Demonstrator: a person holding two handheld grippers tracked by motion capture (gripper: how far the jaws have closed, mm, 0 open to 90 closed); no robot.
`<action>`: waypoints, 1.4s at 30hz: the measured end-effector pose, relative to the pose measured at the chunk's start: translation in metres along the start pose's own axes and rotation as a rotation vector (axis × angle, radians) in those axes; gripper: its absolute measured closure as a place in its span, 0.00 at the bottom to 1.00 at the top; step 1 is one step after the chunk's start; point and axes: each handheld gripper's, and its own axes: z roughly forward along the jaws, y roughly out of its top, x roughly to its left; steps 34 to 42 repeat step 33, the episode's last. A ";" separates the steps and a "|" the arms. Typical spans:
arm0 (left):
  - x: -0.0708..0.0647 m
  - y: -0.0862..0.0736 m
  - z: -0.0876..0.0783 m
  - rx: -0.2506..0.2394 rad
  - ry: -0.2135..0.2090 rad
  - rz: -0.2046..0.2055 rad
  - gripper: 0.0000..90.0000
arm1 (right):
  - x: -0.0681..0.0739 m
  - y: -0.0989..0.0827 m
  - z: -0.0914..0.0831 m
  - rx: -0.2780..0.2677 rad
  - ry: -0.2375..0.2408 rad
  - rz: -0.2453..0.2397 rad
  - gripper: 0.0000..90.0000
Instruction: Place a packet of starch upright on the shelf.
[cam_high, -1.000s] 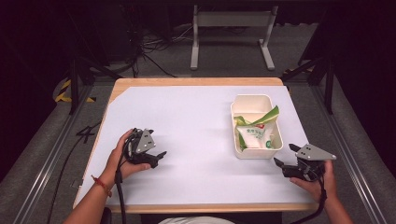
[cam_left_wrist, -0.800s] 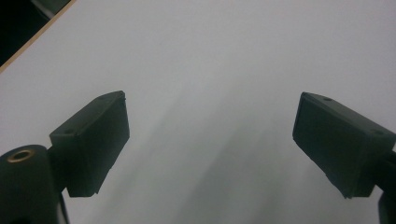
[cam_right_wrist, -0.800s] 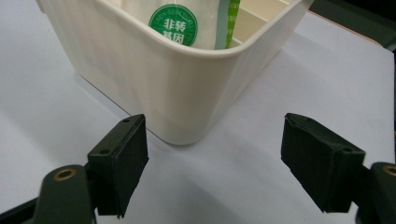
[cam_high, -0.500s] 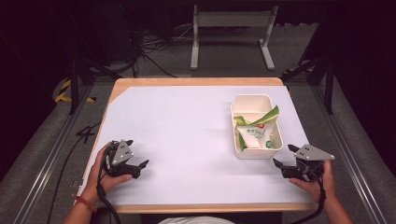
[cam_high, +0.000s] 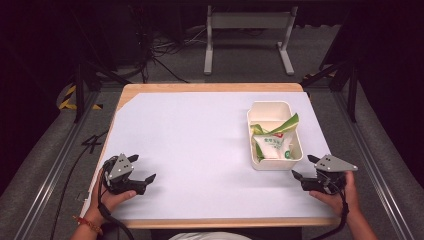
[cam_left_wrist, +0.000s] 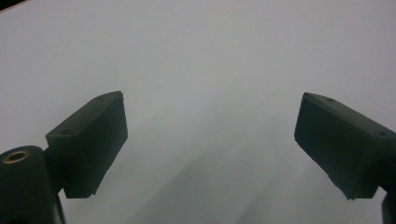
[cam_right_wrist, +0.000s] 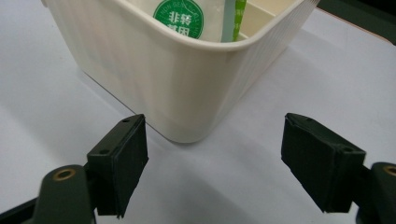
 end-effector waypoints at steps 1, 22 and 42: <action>0.000 0.000 0.000 -0.004 0.001 -0.001 0.12 | 0.000 0.000 0.000 0.000 0.000 -0.001 0.25; 0.000 0.001 -0.001 -0.010 0.019 0.007 0.12 | 0.000 0.000 0.000 -0.001 0.004 0.002 0.25; 0.001 0.004 0.002 -0.003 0.028 0.010 0.11 | -0.003 -0.003 -0.002 -0.013 0.008 0.023 0.25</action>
